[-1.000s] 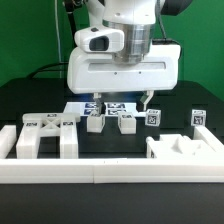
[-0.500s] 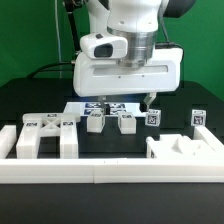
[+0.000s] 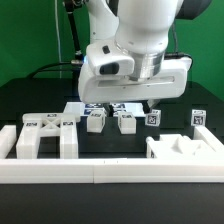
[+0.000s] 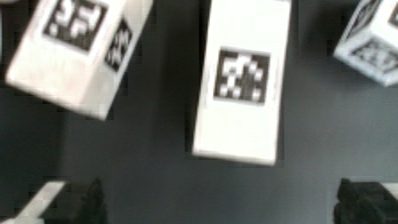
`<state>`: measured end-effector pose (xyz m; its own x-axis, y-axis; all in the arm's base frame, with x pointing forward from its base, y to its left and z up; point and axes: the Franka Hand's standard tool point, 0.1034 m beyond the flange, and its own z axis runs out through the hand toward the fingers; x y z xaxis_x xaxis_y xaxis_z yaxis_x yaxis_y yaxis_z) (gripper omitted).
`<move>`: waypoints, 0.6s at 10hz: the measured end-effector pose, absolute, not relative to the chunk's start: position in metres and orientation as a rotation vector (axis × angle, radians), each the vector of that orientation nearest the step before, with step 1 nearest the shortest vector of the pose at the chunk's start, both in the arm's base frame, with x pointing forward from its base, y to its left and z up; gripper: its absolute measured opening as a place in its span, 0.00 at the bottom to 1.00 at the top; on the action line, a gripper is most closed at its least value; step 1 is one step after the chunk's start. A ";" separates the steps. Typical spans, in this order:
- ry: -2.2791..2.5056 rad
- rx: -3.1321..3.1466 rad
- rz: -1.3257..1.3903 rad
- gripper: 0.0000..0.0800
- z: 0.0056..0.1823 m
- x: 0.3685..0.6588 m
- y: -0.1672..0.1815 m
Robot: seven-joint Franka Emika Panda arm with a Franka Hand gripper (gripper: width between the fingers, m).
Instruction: Assemble chair
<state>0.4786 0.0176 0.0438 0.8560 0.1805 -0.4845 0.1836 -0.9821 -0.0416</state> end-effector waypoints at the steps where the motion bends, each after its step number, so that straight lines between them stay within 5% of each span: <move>1: 0.296 2.994 -0.885 0.81 0.043 0.479 0.019; 6: 0.170 2.812 -1.235 0.81 0.033 0.474 0.017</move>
Offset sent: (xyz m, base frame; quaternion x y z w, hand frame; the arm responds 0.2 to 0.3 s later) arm -0.0017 -0.0176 0.0036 -0.0595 -0.2260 0.1082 0.9663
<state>0.4738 0.0170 0.0328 0.6717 0.0744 -0.7371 0.1271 -0.9918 0.0157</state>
